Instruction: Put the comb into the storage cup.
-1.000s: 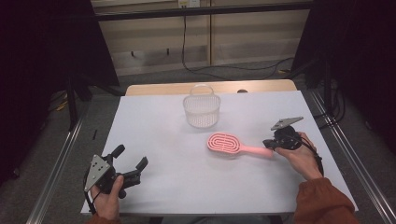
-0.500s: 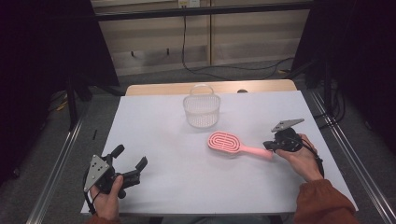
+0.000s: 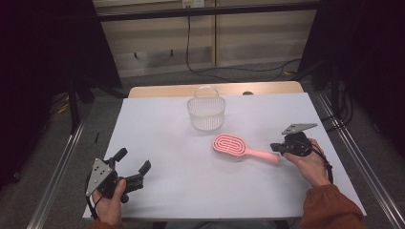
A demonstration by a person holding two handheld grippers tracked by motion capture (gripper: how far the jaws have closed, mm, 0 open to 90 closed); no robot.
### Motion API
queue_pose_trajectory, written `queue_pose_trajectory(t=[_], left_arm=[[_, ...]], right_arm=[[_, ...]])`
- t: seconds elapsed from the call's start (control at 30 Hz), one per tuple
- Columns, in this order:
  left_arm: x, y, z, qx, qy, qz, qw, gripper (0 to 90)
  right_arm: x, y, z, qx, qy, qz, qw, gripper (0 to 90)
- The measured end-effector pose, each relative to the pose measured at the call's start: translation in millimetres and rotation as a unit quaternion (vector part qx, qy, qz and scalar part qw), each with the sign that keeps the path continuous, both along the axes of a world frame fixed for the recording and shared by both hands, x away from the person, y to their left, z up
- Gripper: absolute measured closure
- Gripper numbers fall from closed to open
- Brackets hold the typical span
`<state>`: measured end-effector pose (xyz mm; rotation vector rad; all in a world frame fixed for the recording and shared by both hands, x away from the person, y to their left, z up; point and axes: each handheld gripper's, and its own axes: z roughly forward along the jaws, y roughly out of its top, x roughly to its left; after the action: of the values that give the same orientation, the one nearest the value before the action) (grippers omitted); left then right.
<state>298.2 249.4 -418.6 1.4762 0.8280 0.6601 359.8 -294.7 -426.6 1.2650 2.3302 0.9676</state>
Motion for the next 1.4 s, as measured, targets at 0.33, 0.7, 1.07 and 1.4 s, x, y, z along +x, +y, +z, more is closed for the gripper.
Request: queue_pose_trajectory(t=[0.33,0.7,1.07,1.4], left_arm=[[-0.3,1.0,0.6,-0.003,-0.001,0.001,1.0,3.1],[-0.4,0.5,0.3,-0.003,0.0,0.0,1.0,3.1],[-0.3,1.3,0.4,-0.002,0.0,0.002,1.0,3.1],[-0.2,0.1,0.0,0.0,0.001,-0.001,1.0,3.1]], right_arm=[[-9.3,-5.8,9.1,0.066,-0.059,-0.002,0.9961,82.4],[-22.8,-4.2,13.7,0.093,-0.125,-0.025,0.9875,21.6],[-32.6,-1.9,16.7,0.098,-0.15,-0.062,0.9819,3.3],[-31.3,18.1,15.2,0.113,-0.117,0.001,0.9867,3.4]])
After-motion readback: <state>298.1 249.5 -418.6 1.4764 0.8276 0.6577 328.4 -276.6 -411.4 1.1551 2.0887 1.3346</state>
